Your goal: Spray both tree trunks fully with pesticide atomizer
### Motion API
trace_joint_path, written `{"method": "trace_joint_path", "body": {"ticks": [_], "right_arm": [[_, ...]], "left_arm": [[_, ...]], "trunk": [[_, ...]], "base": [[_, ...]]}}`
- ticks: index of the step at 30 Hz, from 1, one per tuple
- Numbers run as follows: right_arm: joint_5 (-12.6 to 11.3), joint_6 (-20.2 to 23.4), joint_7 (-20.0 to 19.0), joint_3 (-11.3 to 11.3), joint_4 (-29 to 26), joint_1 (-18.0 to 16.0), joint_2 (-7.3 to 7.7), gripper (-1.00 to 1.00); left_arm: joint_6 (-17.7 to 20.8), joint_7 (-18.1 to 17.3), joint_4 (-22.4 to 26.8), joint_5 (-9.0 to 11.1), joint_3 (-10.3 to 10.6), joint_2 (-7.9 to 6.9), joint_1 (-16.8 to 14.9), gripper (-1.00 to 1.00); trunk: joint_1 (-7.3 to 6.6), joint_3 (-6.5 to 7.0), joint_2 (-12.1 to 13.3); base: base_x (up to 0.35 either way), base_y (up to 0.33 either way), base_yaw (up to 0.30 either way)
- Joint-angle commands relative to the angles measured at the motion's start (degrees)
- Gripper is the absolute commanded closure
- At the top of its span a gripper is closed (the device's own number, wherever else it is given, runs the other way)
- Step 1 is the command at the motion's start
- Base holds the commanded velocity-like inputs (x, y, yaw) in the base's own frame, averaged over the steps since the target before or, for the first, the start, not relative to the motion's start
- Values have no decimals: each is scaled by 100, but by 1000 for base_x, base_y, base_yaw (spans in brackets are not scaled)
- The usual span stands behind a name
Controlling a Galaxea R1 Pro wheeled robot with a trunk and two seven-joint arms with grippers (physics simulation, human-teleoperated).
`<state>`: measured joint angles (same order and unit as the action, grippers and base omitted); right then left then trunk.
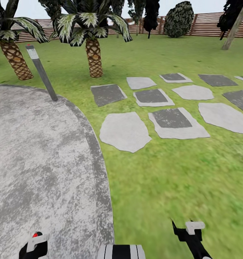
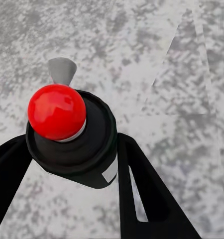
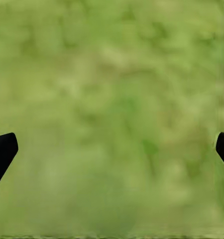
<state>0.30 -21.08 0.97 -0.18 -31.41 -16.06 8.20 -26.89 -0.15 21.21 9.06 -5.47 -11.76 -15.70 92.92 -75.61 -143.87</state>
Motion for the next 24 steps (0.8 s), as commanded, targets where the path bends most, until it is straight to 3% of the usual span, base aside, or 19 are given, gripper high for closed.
{"method": "trace_joint_path", "body": {"ticks": [1,6,11,24], "right_arm": [[5,-37,9,1,184,4,0,-100],[14,-300,9,24,819,8,-79,-100],[22,-571,9,26,1059,13,-273,-100],[-3,-604,17,0,1075,14,-217,-100]], "left_arm": [[-21,3,-7,33,8,3,25,100],[-65,21,21,45,3,14,192,100],[-72,24,58,51,-7,5,305,100],[-79,24,34,52,-6,32,314,100]], "trunk": [[-3,27,0],[-16,174,7],[-29,320,14],[-63,702,31]], "base": [[0,0,-211],[0,0,-210],[0,0,-203],[0,0,-208]]}}
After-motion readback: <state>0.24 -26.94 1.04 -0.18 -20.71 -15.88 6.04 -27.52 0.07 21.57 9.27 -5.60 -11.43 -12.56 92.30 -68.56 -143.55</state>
